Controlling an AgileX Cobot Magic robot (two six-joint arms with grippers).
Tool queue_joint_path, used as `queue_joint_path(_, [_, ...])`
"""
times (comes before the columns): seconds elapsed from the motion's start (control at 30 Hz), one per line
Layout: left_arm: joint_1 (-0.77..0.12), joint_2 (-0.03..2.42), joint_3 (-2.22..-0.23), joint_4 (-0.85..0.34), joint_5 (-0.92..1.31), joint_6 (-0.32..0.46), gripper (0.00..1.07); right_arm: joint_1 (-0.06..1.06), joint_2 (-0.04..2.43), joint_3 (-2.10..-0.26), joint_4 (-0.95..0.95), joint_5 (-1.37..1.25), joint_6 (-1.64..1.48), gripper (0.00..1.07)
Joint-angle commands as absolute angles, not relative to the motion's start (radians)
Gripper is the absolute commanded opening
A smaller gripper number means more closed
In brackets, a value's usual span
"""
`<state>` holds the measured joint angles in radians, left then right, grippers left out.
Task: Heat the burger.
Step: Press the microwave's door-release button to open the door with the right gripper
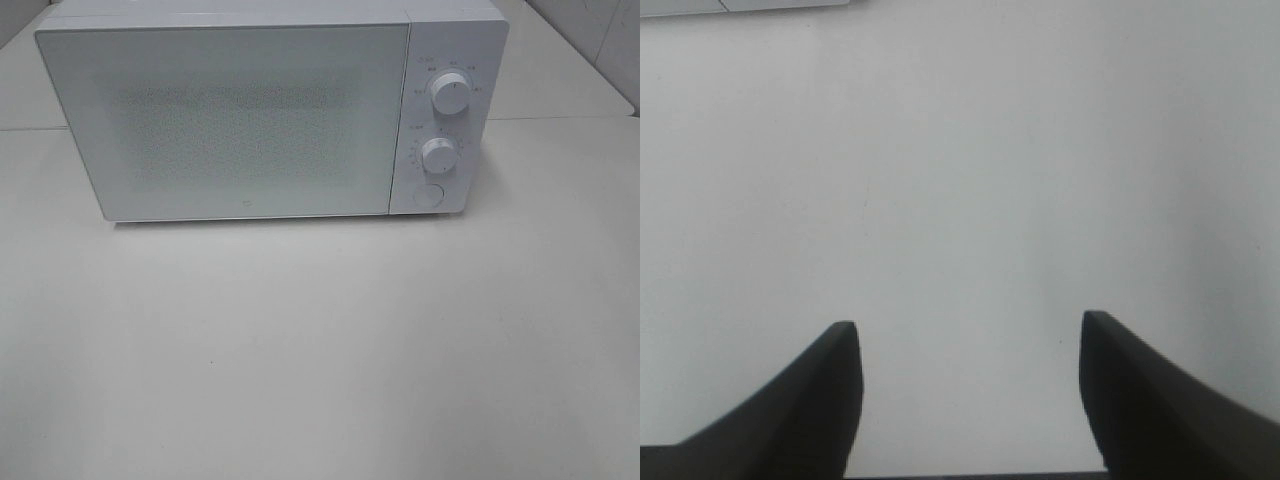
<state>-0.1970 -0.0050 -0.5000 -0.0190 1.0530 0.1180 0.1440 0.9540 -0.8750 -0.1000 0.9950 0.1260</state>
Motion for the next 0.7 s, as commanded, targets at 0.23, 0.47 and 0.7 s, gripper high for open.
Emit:
queue_joint_path(0.23, [-0.196, -0.027, -0.497, -0.023, 1.04, 0.116, 0.0, 0.139, 0.687, -0.671, -0.105, 1.028, 0.119, 0.6])
queue_joint_path(0.47, [-0.196, -0.027, -0.497, -0.023, 1.04, 0.116, 0.0, 0.139, 0.419, -0.544, -0.099, 1.06, 0.051, 0.58])
queue_joint_path(0.7, [-0.196, -0.027, -0.497, -0.023, 1.04, 0.116, 0.0, 0.139, 0.141, -0.505, -0.02, 1.007, -0.029, 0.57])
